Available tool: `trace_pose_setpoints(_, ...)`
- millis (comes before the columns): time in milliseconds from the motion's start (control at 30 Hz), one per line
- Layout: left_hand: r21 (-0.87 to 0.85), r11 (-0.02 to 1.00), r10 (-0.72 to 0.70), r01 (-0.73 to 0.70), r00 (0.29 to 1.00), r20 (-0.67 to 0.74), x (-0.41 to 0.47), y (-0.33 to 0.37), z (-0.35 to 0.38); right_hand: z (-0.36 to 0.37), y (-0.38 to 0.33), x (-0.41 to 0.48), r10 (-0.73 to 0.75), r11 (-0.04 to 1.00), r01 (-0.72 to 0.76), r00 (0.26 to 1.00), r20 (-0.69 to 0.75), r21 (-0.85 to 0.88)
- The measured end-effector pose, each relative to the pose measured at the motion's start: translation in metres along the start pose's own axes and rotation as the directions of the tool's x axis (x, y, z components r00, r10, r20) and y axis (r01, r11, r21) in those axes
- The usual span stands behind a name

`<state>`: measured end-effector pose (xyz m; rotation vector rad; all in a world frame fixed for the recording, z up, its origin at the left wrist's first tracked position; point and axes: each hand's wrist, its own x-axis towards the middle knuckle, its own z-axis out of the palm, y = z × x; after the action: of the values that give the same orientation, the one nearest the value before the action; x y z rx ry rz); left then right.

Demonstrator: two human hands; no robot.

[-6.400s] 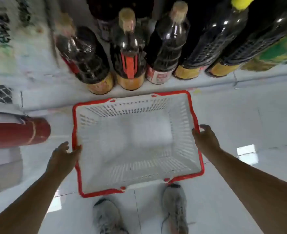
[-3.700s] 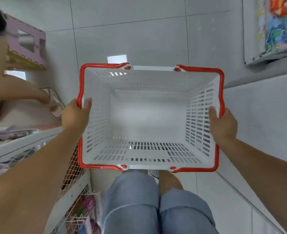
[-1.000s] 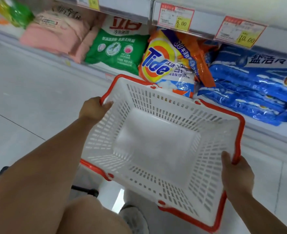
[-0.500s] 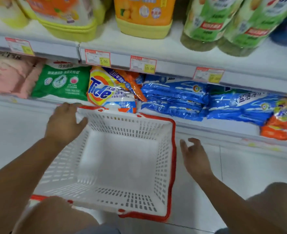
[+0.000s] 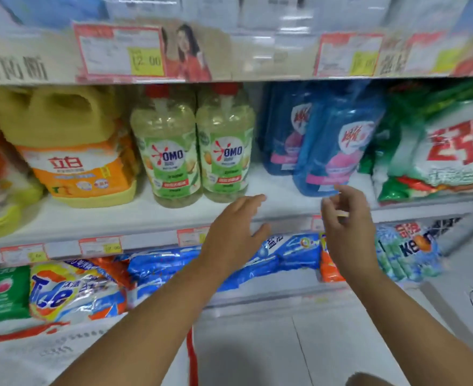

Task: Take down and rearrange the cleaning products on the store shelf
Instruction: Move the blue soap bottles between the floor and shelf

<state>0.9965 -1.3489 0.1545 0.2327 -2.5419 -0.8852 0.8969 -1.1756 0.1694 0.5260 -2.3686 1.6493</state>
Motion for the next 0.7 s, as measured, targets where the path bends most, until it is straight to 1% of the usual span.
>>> trace_pose_setpoints(67,-0.022,1.0,-0.012,0.012,1.0,0.001,0.025,0.013,0.015,-0.014,0.001,0.032,-0.05,0.998,0.047,0.997,-0.055,-0.052)
trace_pose_setpoints(133,-0.011,0.999,-0.03,0.03,0.999,0.03,0.05,0.025,0.031,-0.024,0.003,0.061,-0.034,0.996,0.028,0.997,-0.068,-0.086)
trace_pose_setpoints(167,-0.016,0.999,-0.047,0.047,0.997,0.056,0.062,0.031,0.037,-0.027,0.004,0.075,-0.015,0.997,0.012,0.999,-0.045,-0.07)
trace_pose_setpoints(233,-0.071,0.994,-0.079,0.086,0.993,0.088,0.084,0.043,0.049,-0.029,0.003,0.098,-0.015,1.0,0.015,0.999,0.05,0.005)
trace_pose_setpoints(333,-0.218,0.969,-0.098,0.113,0.992,0.079,0.11,0.054,0.064,-0.03,0.004,0.121,0.006,0.994,-0.029,0.979,0.204,0.108)
trace_pose_setpoints(400,-0.296,0.946,-0.119,0.132,0.991,0.063,0.121,0.053,0.076,-0.026,0.01,0.129,0.03,0.987,-0.07,0.964,0.264,0.144)
trace_pose_setpoints(467,-0.299,0.944,-0.14,0.137,0.99,0.014,0.127,0.046,0.087,-0.019,0.02,0.134,0.029,0.988,-0.064,0.97,0.24,0.141)
trace_pose_setpoints(533,-0.254,0.954,-0.167,0.159,0.986,-0.012,0.13,0.038,0.094,-0.014,0.027,0.136,0.018,0.996,-0.034,0.981,0.194,0.08)
trace_pose_setpoints(600,-0.253,0.953,-0.174,0.164,0.985,-0.016,0.133,0.029,0.097,-0.012,0.03,0.138,0.019,0.999,-0.024,0.988,0.154,0.028)
trace_pose_setpoints(700,-0.317,0.936,-0.167,0.154,0.986,-0.011,0.135,0.023,0.098,-0.013,0.036,0.139,0.014,0.995,-0.023,0.996,0.087,0.101)
